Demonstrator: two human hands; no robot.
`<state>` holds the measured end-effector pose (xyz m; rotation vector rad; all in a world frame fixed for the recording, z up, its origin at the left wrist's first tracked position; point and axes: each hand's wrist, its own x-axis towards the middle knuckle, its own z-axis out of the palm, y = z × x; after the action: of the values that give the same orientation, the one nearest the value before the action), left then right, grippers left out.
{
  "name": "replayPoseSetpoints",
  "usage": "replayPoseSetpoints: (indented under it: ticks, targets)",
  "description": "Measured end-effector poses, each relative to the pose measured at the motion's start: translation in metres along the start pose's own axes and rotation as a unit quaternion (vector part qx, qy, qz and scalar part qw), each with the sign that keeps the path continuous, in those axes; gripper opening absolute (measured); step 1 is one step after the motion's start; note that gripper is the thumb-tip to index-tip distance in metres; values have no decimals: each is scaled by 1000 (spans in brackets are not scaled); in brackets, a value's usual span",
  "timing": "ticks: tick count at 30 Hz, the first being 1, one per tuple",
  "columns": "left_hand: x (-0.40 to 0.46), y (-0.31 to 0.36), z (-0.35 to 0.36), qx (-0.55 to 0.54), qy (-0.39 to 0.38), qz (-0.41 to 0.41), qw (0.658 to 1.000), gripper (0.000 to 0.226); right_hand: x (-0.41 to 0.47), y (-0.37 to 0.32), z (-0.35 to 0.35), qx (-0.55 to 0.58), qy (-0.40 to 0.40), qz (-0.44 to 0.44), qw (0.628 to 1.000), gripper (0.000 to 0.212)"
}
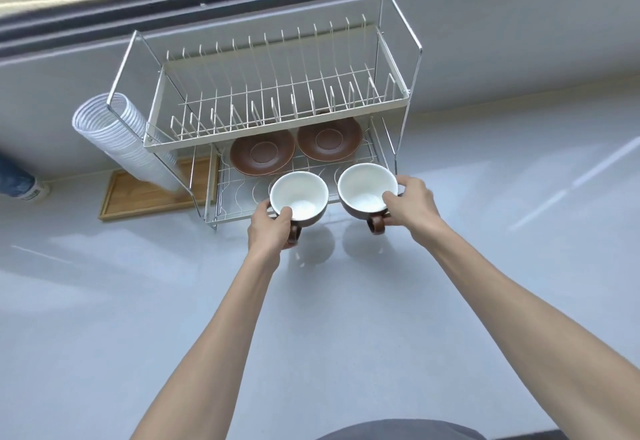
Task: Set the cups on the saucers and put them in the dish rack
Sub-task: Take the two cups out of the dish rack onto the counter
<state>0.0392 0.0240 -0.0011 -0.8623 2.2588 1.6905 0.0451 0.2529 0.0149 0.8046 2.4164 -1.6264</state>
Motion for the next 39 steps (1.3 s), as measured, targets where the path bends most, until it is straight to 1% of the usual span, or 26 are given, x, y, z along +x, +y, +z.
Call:
replayPoseSetpoints:
  ticks: [2,6,15,21,28,39]
  targets:
    - [-10,-8,9,3,-9,-4,1000,47,-9,12,-11,1,5,7,1000,47]
    - [-30,-22,31,-5,-51,-23,998,47,-24,35,-35,-7,23,20,1000,49]
    - [-67,-30,95,-10,-110,-34,993,47,-41,88,-85,-9,96,72,993,50]
    - [-80,-29,138,2,-135,-42,990,48,-38,113,-114,-7,128,107,986,52]
    - [-85,-29,174,17,-159,-44,986,51,-35,129,-138,-5,155,122,980,48]
    - [-85,-32,191,-18,-167,-65,984,49,-31,144,-142,14,176,137,975,49]
